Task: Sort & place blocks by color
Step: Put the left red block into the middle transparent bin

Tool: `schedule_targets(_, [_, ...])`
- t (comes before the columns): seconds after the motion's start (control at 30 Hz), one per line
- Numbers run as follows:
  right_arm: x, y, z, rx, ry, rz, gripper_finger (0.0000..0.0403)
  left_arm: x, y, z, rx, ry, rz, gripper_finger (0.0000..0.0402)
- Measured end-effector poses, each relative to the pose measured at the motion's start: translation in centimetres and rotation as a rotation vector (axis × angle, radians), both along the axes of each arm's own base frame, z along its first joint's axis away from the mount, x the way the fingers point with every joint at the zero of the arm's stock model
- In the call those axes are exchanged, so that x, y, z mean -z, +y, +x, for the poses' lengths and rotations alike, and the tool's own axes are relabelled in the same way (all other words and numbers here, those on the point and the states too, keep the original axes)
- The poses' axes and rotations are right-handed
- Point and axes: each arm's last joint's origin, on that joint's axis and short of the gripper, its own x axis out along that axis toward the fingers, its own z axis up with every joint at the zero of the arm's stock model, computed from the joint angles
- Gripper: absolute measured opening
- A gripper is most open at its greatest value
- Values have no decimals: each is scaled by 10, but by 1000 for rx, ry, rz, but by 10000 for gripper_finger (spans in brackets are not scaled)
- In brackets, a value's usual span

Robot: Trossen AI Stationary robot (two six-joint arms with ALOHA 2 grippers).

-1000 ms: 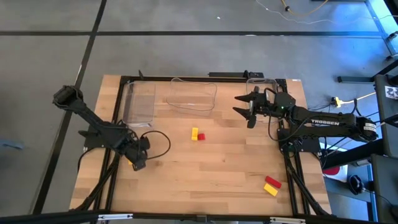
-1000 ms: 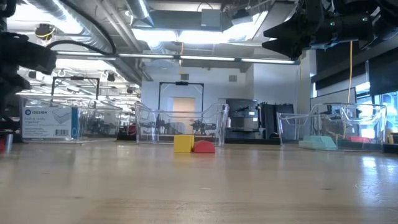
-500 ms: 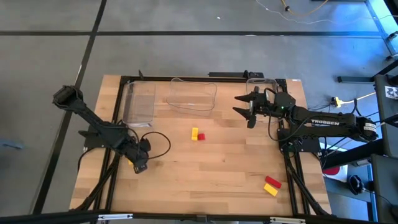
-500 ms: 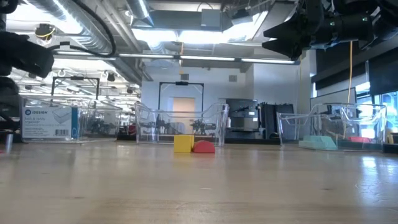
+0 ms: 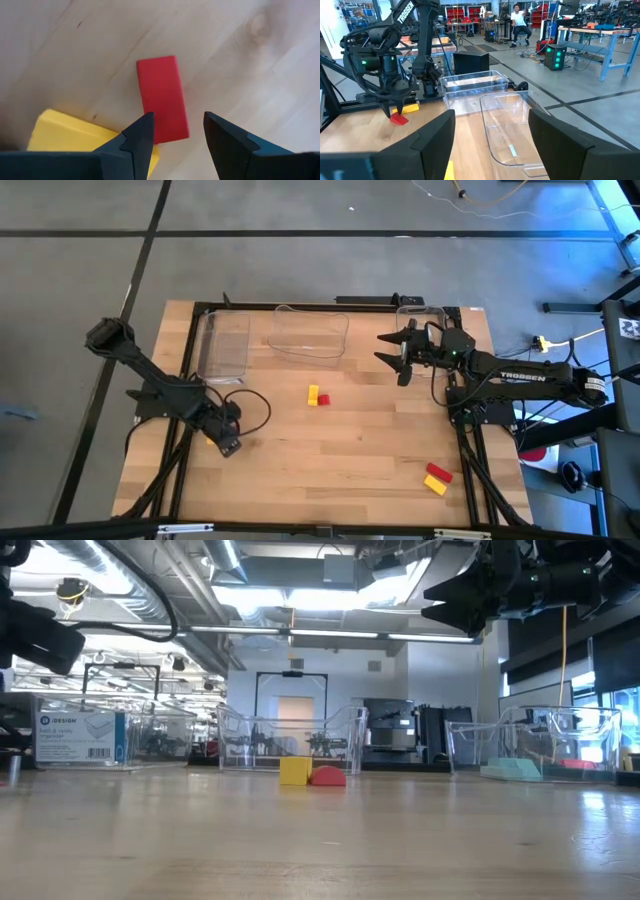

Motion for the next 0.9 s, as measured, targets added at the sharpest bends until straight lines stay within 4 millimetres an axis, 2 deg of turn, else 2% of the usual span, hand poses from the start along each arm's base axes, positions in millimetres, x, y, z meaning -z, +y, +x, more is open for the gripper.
schedule_targets(0.7, [0,0,0,0,-1,3,255,0,5,3,30,-35,61,166])
schedule_targets(0.8, [0,0,0,0,-2,11,255,0,5,3,9,-34,54,181])
schedule_targets(0.9, [0,0,0,0,0,1,255,0,5,3,8,-33,54,215])
